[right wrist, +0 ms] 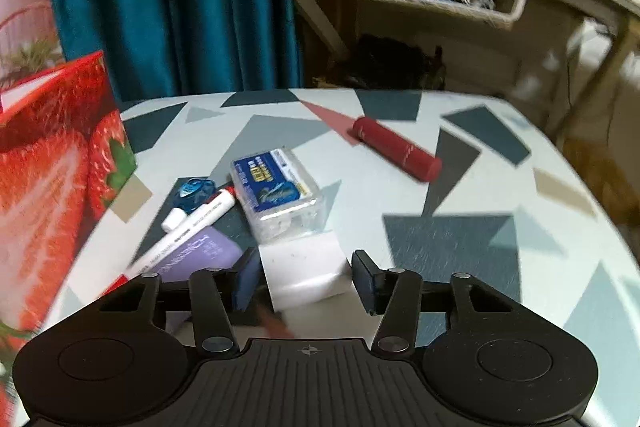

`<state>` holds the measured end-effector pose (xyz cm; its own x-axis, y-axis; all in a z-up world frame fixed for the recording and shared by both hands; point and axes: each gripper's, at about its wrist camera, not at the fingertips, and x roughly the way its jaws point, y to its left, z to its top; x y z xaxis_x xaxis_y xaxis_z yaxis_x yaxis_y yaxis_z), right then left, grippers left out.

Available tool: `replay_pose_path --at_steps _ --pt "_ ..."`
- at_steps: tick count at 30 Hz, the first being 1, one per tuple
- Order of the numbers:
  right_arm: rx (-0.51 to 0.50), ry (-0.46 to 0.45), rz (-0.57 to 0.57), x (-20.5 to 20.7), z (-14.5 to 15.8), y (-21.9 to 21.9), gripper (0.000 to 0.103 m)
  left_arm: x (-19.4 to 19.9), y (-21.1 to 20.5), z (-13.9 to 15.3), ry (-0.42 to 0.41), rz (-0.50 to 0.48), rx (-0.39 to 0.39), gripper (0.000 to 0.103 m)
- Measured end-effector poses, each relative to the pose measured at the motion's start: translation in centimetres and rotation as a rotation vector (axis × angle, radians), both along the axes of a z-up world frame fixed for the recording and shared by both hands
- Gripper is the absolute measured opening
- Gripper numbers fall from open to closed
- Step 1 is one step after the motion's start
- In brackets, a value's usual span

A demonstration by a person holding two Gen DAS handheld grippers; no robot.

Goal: Organize rigid objects
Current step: 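Close the right gripper on the white charger plug and lift it, then carry the charger plug into the shoebox and open the right gripper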

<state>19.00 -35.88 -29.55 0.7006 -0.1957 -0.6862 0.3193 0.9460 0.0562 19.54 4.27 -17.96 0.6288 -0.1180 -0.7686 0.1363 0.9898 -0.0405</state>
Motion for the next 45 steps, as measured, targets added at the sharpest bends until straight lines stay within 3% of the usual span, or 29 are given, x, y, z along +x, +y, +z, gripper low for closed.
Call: replay_pose_path --at_steps 4,9,17,23,29,35,45 --pt "0.066 0.001 -0.073 -0.9 0.2 1.1 0.046 0.0 0.0 0.0 0.000 -0.001 0.003 0.010" --pt "0.050 0.002 -0.035 -1.0 -0.1 1.9 0.046 0.0 -0.1 0.1 -0.001 0.000 0.001 0.010" --pt "0.116 -0.023 -0.059 -1.3 -0.3 1.2 0.045 -0.1 -0.2 0.0 -0.005 -0.007 0.006 0.010" --pt "0.135 -0.123 -0.039 -1.7 2.6 1.7 0.045 -0.1 -0.1 0.0 -0.002 -0.005 -0.003 0.010" --pt "0.130 -0.229 0.091 -0.7 7.0 3.7 0.045 0.1 0.0 0.0 0.007 -0.002 -0.008 0.010" --pt "0.083 -0.269 0.277 0.9 10.2 7.8 0.045 0.0 -0.1 -0.1 0.007 -0.003 -0.003 0.010" --pt "-0.002 -0.228 0.512 4.9 10.9 13.3 0.046 0.1 0.0 -0.1 0.008 -0.009 -0.007 0.010"
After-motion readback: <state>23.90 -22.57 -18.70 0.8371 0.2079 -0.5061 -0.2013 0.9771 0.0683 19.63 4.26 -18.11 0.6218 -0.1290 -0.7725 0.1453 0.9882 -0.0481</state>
